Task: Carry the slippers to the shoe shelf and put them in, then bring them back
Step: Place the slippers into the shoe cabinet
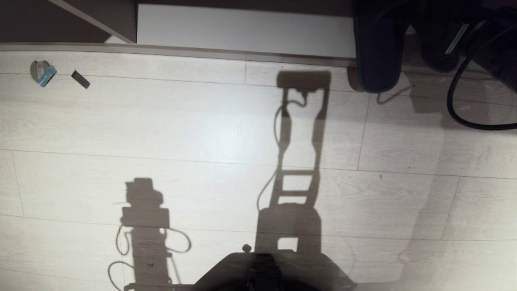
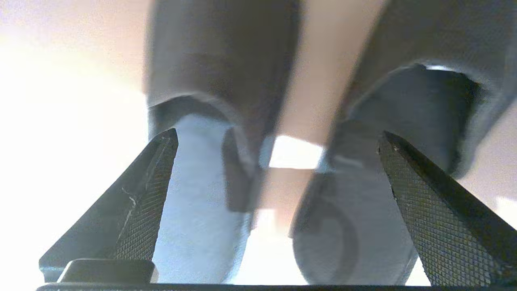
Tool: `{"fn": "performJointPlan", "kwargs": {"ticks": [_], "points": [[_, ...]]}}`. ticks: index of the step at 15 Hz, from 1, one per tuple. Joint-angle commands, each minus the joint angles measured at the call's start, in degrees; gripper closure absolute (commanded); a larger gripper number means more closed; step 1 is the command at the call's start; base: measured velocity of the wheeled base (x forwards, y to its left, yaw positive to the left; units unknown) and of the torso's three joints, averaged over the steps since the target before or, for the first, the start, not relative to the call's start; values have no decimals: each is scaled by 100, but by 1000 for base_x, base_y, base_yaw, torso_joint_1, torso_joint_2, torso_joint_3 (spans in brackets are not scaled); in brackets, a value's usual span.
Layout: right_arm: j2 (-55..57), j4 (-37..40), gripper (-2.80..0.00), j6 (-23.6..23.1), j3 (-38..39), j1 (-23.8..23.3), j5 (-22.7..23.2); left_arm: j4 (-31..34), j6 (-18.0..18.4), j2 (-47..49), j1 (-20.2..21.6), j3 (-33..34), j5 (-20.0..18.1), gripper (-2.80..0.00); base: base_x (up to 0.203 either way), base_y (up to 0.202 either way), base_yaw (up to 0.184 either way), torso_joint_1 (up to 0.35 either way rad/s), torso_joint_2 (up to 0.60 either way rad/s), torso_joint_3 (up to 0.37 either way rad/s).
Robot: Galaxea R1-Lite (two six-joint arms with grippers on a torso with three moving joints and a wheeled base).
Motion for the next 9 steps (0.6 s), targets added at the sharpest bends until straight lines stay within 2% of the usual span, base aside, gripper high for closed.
{"fn": "performJointPlan", "kwargs": {"ticks": [1,3,4,5,6,9], "points": [[-159,-42,-280,-9,186,71,297,-6,-4,-4,0,0,0,0,0,0,0,0,0,0],[-115,-52,-280,108,296,252,886,2,-4,-4,0,0,0,0,0,0,0,0,0,0],[-53,-54,-280,195,256,468,990,2,-4,-4,0,0,0,0,0,0,0,0,0,0],[16,-8,0,234,133,751,990,2,-4,-4,0,0,0,0,0,0,0,0,0,0],[104,161,0,244,-29,983,884,-6,-4,2,0,0,0,0,0,0,0,0,0,0],[600,581,0,181,-674,1372,78,-4,-4,-2,0,0,0,0,0,0,0,0,0,0]]}}
